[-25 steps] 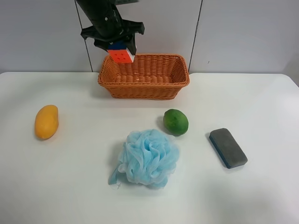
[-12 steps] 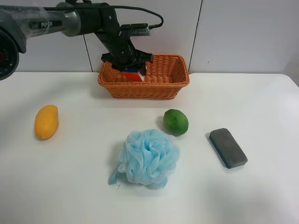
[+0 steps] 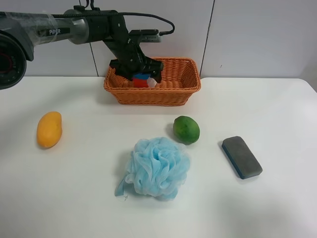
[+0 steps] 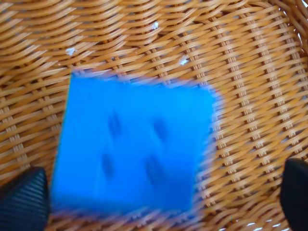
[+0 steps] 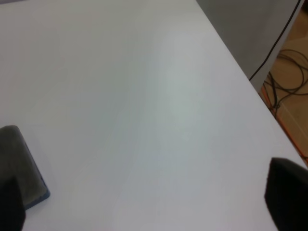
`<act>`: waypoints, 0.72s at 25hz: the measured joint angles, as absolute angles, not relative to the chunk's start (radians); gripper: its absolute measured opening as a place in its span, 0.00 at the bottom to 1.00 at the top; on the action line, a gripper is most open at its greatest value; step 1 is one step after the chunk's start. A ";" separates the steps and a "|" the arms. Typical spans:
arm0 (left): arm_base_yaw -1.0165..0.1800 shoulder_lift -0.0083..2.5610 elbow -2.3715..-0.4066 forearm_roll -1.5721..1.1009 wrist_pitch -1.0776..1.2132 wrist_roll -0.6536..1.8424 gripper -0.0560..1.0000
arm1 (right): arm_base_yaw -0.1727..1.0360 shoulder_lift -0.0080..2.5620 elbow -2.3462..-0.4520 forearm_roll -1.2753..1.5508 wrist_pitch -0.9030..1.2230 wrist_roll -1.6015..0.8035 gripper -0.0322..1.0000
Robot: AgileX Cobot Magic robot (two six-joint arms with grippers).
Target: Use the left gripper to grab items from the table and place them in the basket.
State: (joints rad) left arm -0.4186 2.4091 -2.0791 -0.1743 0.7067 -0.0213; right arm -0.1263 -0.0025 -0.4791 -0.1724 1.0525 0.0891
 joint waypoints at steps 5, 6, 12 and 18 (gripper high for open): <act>-0.419 2.403 -2.079 -0.174 0.714 -0.021 0.99 | -0.126 -0.002 -0.479 -0.172 1.053 0.089 0.99; -0.419 2.396 -2.079 -0.174 0.723 -0.021 0.99 | -0.126 -0.002 -0.479 -0.172 1.053 0.089 0.99; -0.416 2.313 -2.080 -0.127 0.823 -0.021 0.99 | -0.126 -0.002 -0.479 -0.172 1.053 0.089 0.99; -0.396 2.188 -2.081 -0.047 1.008 -0.021 0.99 | -0.126 -0.002 -0.479 -0.172 1.053 0.089 0.99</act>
